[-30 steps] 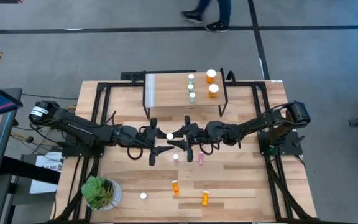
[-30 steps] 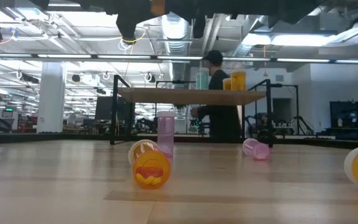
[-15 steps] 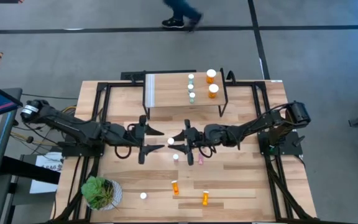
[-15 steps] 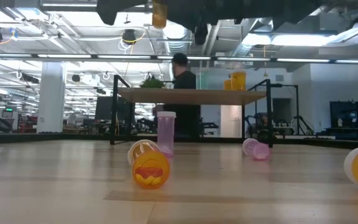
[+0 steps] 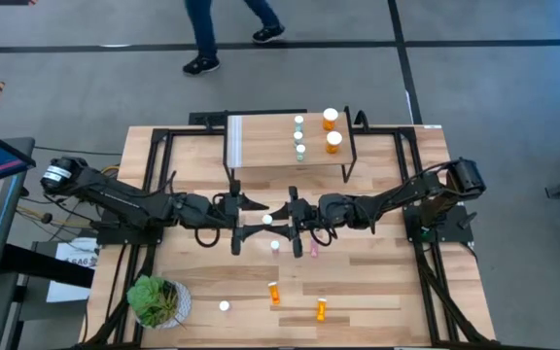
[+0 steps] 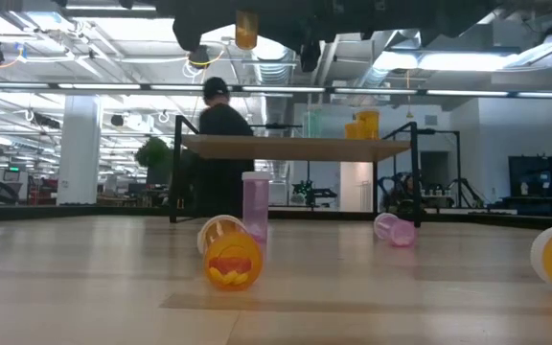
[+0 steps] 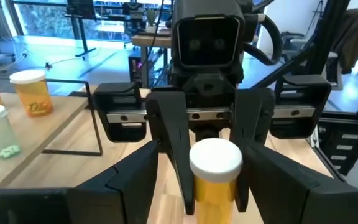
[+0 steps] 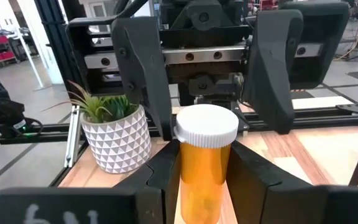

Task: Pick and place medicine bottles onto shelf by color
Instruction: Put the bottom right small orange pill bottle on the shelf

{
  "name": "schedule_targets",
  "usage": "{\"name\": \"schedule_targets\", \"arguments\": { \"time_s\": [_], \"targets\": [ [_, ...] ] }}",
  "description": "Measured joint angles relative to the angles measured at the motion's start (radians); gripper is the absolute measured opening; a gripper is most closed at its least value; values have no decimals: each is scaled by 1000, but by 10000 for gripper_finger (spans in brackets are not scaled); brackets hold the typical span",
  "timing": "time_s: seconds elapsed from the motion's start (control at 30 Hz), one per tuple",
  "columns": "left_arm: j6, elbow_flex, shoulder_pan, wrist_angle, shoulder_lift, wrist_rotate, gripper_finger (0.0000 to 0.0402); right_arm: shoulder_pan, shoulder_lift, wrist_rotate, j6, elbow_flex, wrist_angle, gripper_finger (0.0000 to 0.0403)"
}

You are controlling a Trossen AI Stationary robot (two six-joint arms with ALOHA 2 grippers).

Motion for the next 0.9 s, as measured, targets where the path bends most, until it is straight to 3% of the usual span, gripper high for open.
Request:
{"name": "schedule_targets", "arguments": {
  "time_s": [0.3,0.9],
  "targets": [
    [-16,0,3,5,14,45,217,0,0,0,-2,1,-5,133],
    [-18,-1,9,22,17,24,206,0,-1,1,1,2,-8,133]
  ]
}}
